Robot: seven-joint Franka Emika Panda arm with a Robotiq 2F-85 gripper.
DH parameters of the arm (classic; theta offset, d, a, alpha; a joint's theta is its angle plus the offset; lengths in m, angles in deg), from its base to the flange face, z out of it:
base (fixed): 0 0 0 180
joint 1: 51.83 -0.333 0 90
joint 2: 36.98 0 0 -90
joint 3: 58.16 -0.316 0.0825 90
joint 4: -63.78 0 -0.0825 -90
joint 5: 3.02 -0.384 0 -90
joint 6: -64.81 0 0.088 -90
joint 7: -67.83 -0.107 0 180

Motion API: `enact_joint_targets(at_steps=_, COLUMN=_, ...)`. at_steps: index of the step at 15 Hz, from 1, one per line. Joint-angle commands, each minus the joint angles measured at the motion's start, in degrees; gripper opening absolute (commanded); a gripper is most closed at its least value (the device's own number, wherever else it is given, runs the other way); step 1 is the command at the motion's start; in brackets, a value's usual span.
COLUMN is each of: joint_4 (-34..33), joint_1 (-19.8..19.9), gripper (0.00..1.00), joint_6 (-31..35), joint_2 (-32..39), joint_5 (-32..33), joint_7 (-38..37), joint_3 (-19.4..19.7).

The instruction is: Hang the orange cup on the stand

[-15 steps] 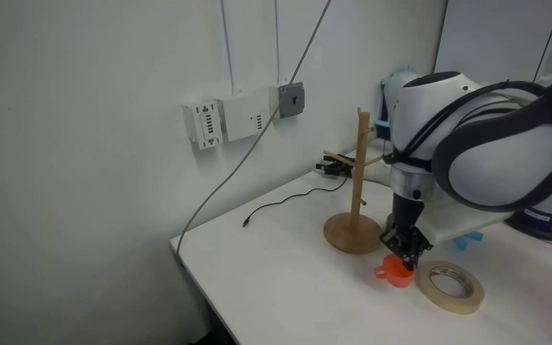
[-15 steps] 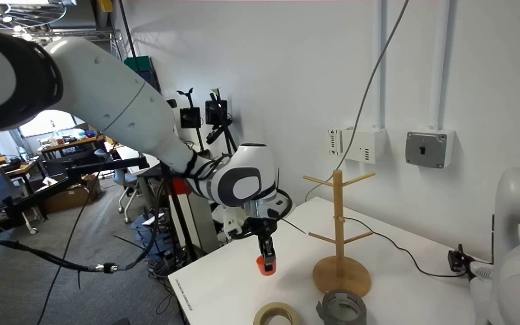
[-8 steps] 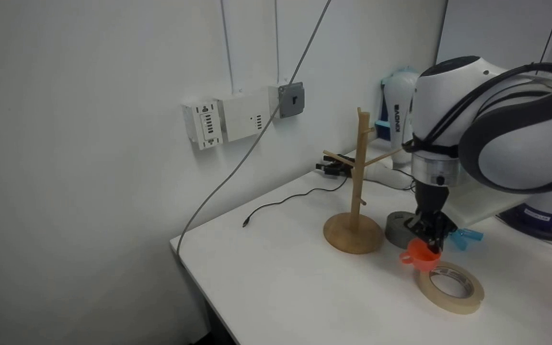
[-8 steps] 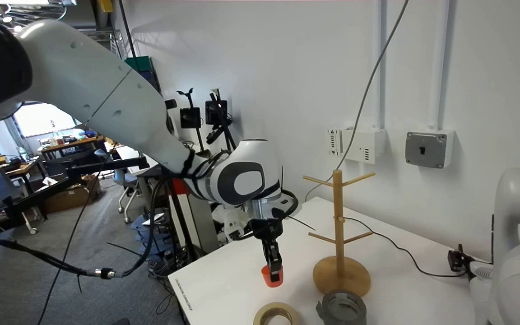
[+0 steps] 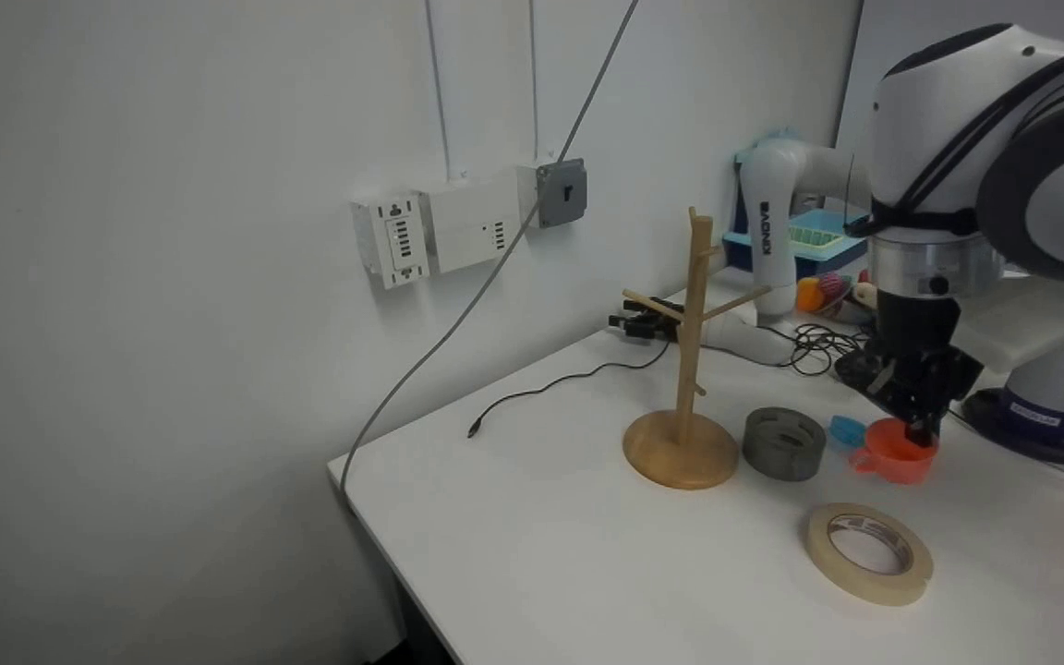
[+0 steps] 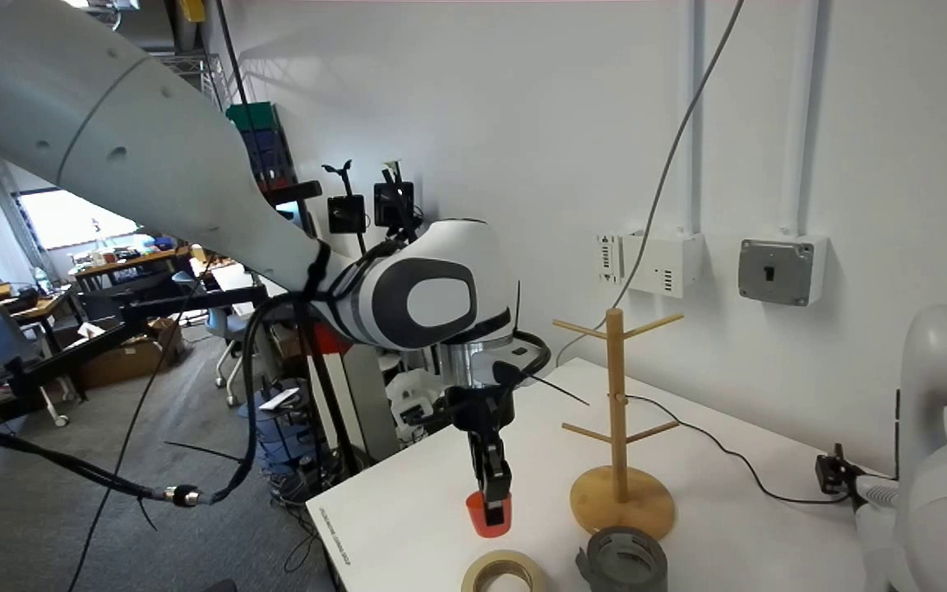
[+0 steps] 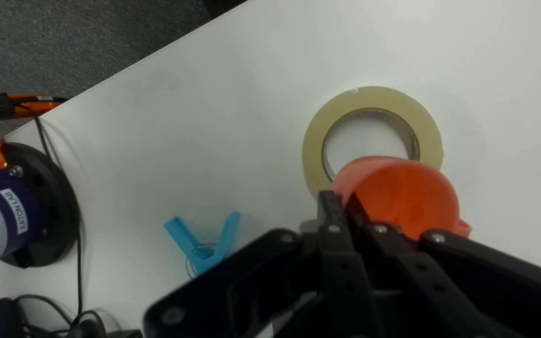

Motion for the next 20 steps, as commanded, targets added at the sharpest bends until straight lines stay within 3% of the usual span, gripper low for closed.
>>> enact_joint_targets(at_steps=1, joint_4=2.48, joint_1=3.85, gripper=0.01, joint_6=-1.72, joint_2=-6.19, joint_5=-2.52, joint_7=8.34, joint_3=-1.63)
enact_joint_targets(at_steps=10, joint_4=-0.77, joint_1=7.28, gripper=0.01, joint_6=-5.1, joint_2=-10.25, joint_5=-17.89, joint_7=26.26, joint_3=-2.49)
enact_joint_targets(at_steps=17, joint_4=-5.98, joint_1=7.45, gripper=0.01, joint_6=-6.44, joint_2=-8.28, joint_5=-27.04, joint_7=26.83, joint_3=-3.37)
enact_joint_targets(at_steps=20, joint_4=-4.45, joint_1=7.23, gripper=0.05, joint_6=-3.84, joint_2=-8.98, joint_5=-25.52, joint_7=25.03, joint_3=-3.73)
